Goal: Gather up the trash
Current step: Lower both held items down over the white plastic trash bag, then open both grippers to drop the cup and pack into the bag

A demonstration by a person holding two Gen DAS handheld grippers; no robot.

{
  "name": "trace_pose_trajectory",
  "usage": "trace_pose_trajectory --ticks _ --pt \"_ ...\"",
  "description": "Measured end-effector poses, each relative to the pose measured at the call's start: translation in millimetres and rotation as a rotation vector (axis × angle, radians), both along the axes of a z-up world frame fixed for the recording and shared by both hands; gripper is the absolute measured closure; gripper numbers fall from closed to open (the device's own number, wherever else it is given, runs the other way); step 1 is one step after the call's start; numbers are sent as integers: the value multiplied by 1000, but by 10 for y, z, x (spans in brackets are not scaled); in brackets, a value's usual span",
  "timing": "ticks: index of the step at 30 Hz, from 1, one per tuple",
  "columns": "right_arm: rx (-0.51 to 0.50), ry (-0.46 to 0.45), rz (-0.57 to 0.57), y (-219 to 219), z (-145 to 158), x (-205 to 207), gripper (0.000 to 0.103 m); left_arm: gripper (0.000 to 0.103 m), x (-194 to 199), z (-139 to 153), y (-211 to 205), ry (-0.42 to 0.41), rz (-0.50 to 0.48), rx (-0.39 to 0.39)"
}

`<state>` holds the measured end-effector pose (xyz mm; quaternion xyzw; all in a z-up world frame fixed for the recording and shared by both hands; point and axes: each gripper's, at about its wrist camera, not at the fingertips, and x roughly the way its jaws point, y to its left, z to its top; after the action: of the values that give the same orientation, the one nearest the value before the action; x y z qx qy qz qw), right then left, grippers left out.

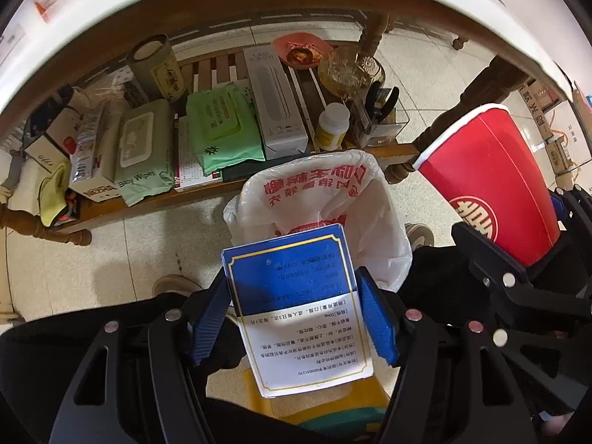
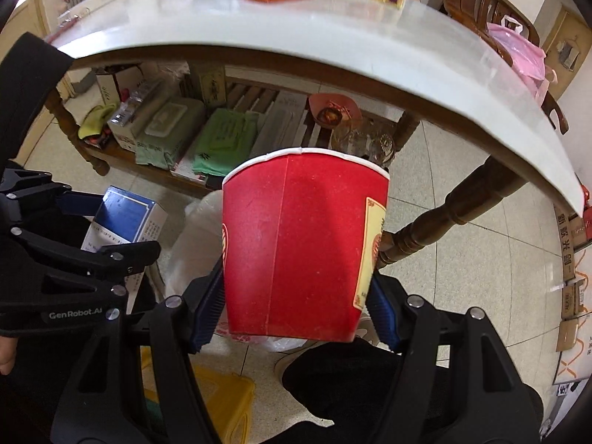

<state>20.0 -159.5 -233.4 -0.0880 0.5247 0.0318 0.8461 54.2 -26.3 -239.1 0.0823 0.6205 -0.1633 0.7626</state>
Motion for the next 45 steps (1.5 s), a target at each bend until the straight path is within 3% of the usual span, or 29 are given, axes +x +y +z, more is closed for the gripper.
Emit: trace_pose_trajectory --ticks 13,23,30,37,40,41,45 --pt "-42 116 18 -38 -683 285 37 38 383 -567 -71 90 6 -4" --pt "-16 277 39 13 -1353 375 36 38 657 -1225 -119 249 69 -28" --pt "52 407 4 -60 -1796 453 36 38 740 -1561 -216 287 81 -27" --pt "83 434 -12 -36 -1961 509 36 37 841 -1829 -149 340 138 -65" --pt "63 426 3 16 -1989 495 23 31 864 -1878 -126 359 158 -68" --pt "64 422 4 22 -1981 499 22 26 868 -1881 -121 358 162 -64" --pt "69 408 8 38 -1954 481 21 24 866 -1856 -100 349 173 -72"
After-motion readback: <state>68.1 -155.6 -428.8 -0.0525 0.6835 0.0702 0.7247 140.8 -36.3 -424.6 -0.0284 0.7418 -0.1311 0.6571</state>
